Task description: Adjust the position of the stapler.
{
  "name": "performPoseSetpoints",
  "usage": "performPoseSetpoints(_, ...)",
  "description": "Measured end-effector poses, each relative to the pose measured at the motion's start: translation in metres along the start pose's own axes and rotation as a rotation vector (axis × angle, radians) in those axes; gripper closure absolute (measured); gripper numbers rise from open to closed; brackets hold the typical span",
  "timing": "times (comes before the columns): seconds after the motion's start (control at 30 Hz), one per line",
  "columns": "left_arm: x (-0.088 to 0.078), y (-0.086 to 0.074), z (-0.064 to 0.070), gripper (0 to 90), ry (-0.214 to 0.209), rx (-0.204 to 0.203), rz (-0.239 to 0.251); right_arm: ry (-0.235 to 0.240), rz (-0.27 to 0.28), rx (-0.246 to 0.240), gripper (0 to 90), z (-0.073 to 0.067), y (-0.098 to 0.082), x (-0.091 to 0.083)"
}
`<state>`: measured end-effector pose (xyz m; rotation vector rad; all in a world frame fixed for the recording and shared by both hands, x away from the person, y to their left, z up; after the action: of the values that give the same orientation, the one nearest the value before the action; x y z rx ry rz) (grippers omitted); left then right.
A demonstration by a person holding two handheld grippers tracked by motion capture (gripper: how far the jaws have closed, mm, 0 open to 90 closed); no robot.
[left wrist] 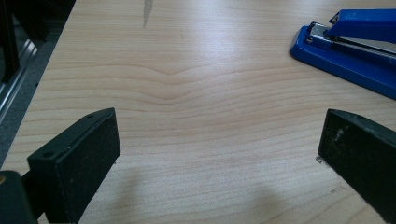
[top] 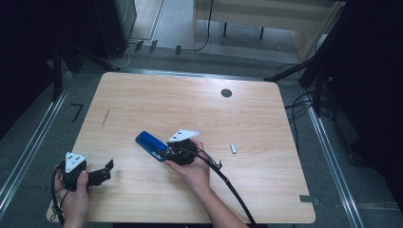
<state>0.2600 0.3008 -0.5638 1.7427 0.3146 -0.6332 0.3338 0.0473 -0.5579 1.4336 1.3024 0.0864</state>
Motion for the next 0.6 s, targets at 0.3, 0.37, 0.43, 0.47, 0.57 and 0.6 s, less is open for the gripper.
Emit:
performPoseSetpoints(0.3, 0.0, 0.0, 0.0, 0.0, -0.003, 0.0, -0.003, -0.026, -0.003, -0.016, 56.2, -0.003, 0.006, 0.018)
performPoseSetpoints(0.37, 0.0, 0.0, 0.0, 0.0, -0.002, -0.001, -0.003, -0.028, -0.001, -0.014, 56.4, -0.004, 0.007, 0.022)
performPoseSetpoints(0.43, 0.0, 0.0, 0.0, 0.0, -0.002, -0.001, -0.004, -0.016, 0.006, -0.001, 56.6, -0.004, 0.009, 0.026)
performPoseSetpoints(0.47, 0.0, 0.0, 0.0, 0.0, -0.003, -0.001, -0.005, -0.014, 0.01, 0.002, 57.0, -0.004, 0.009, 0.028)
performPoseSetpoints(0.57, 0.0, 0.0, 0.0, 0.0, -0.004, -0.002, -0.006, -0.014, 0.022, -0.003, 60.1, -0.006, 0.012, 0.033)
performPoseSetpoints(0.6, 0.0, 0.0, 0.0, 0.0, -0.005, -0.002, -0.007, -0.014, 0.019, -0.005, 62.8, -0.007, 0.012, 0.035)
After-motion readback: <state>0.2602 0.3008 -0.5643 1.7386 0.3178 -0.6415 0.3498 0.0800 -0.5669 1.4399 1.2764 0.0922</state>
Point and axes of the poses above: each handheld gripper's, and its own axes: x roughly forward along the jaws, y roughly out of its top, z roughly to its right, the point moved 7 cm from there along x, roughly forward along the jaws, and after that the axes turned 15 degrees about x, right-handed, at the moved point
